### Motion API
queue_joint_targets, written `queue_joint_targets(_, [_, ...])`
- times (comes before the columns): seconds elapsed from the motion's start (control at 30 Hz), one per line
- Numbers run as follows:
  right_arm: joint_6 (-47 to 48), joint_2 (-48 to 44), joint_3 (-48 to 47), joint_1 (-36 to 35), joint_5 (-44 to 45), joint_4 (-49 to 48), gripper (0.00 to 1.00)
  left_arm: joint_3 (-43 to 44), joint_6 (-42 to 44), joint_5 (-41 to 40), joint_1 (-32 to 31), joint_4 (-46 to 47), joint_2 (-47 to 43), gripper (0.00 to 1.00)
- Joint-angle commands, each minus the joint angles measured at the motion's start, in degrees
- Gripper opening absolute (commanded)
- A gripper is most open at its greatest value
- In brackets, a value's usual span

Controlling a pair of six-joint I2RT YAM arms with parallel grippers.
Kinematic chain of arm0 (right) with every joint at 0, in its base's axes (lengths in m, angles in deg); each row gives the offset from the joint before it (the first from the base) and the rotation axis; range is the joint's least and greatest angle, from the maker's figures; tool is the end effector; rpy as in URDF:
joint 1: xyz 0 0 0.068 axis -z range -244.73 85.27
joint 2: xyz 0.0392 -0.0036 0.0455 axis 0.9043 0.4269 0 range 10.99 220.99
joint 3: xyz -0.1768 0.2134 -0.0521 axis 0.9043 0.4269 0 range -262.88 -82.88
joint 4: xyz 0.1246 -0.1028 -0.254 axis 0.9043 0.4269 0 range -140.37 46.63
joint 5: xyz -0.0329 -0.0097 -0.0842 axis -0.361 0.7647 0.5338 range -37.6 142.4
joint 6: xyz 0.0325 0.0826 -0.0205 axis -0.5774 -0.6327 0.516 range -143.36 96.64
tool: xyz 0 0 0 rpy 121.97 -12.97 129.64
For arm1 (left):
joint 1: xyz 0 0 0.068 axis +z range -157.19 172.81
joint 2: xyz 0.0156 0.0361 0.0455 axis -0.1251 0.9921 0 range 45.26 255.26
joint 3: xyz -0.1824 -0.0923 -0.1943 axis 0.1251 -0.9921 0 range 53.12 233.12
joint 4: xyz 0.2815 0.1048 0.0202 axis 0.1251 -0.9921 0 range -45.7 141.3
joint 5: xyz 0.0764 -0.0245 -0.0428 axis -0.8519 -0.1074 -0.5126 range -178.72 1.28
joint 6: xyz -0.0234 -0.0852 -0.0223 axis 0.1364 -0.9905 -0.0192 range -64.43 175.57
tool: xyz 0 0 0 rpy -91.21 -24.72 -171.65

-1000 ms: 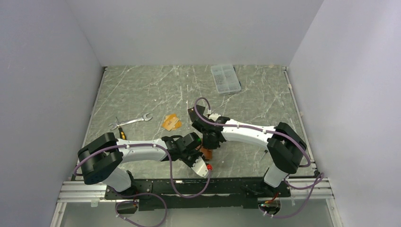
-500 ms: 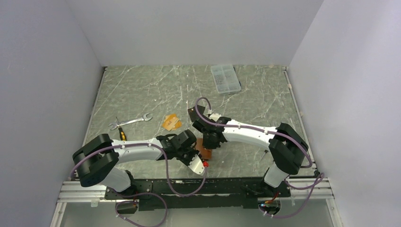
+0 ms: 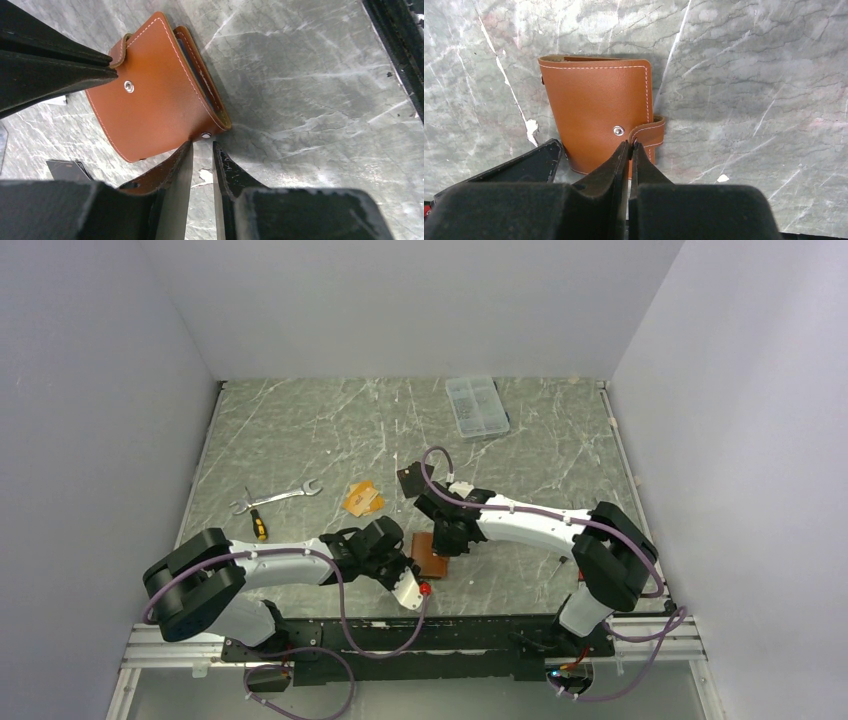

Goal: Put the credit cards into the card holder
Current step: Close the card holder at the center of the board.

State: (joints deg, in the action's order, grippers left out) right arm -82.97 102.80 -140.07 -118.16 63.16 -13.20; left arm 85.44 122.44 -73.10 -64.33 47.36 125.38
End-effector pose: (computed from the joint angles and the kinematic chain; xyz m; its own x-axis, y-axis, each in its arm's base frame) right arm 0.2189 0.2696 0.1267 -0.9369 0.1595 -0.3111 0.1067 0.9779 0.1799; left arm 0.1468 -0.2679 0.0909 0.6598 0.6108 -0.4377 0.7451 -0.4564 0.4863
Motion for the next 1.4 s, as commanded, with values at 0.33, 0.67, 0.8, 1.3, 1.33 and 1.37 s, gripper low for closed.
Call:
queue_joint_targets(0.33, [1.45, -0.13, 0.21, 1.42, -4.68, -5.29, 0.00, 1.16, 2.80, 1.12, 0.26, 0.52, 2.16, 0.28])
queue_joint_targets(0.67, [2.23, 2.52, -0.89, 1.53, -5.10, -3.98, 0.00, 1.74, 2.32, 1.37, 0.28, -0.27, 3.25, 0.27])
queue_joint_targets(0.8, [2.44, 4.34, -2.37, 1.47, -3.03, -1.77, 0.00, 1.70, 2.37, 1.21, 0.28, -0.64, 3.30, 0.27])
queue_joint_targets(1.3, [3.32, 5.84, -6.50, 1.37, 3.12, 3.98, 0.00, 2.18, 2.58, 0.88, 0.28, -1.88, 3.45, 0.26])
queue_joint_targets(1.33, [3.28, 6.04, -6.60, 1.39, 3.17, 3.97, 0.00, 2.22, 2.57, 0.83, 0.28, -1.98, 3.56, 0.26])
queue_joint_targets(1.37, [3.21, 6.14, -6.63, 1.33, 3.25, 3.92, 0.00, 2.29, 2.66, 0.82, 0.28, -2.02, 3.48, 0.26])
